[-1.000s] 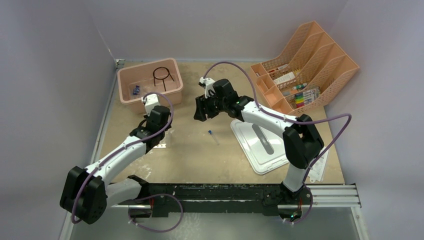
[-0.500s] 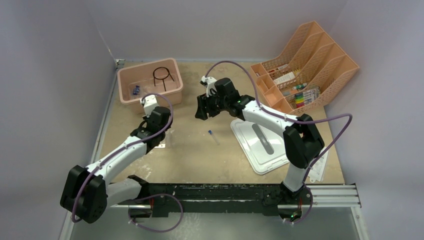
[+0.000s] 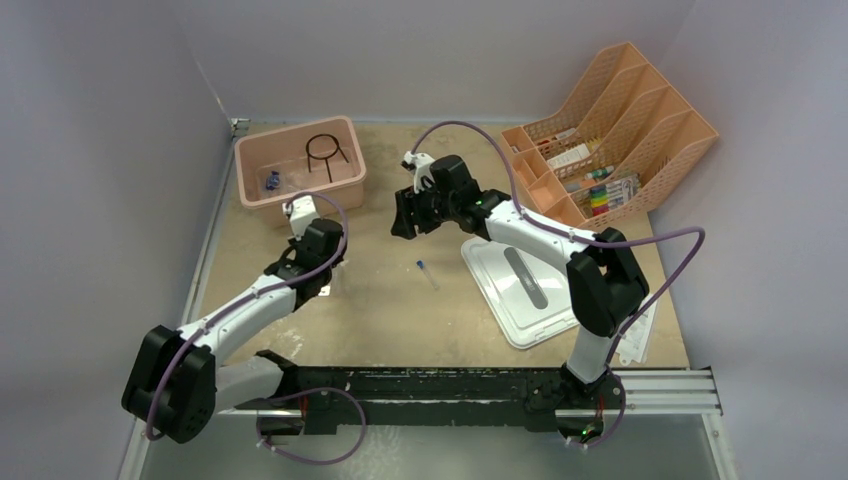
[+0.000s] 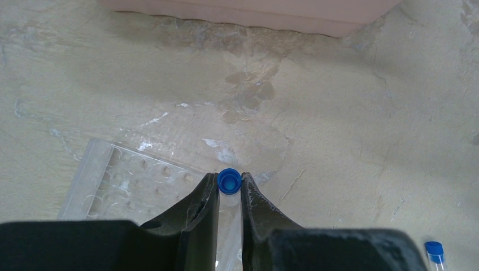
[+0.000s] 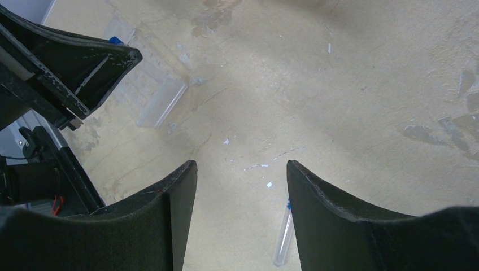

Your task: Organize the chemistry lab equipment

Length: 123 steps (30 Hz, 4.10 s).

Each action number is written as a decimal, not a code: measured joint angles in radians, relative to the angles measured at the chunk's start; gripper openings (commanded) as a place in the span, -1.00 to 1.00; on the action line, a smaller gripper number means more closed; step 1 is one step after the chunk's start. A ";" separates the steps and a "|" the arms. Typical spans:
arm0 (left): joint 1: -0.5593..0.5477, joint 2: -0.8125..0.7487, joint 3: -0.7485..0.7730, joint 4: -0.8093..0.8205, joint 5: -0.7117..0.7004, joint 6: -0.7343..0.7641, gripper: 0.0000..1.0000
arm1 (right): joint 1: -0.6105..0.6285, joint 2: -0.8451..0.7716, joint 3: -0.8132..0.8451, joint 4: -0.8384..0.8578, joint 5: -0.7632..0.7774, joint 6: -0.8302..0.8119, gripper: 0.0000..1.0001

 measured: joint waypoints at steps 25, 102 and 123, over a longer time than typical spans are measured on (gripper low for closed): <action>-0.081 0.208 0.014 0.269 -0.114 0.005 -0.91 | -0.050 -0.082 -0.134 0.039 0.117 0.095 0.21; -0.030 0.257 0.215 0.152 -0.118 -0.018 0.14 | -0.141 -0.142 -0.196 0.035 0.231 0.200 0.22; 0.054 0.106 0.366 -0.009 0.129 -0.045 0.40 | 0.098 0.000 -0.091 -0.239 0.321 -0.030 0.22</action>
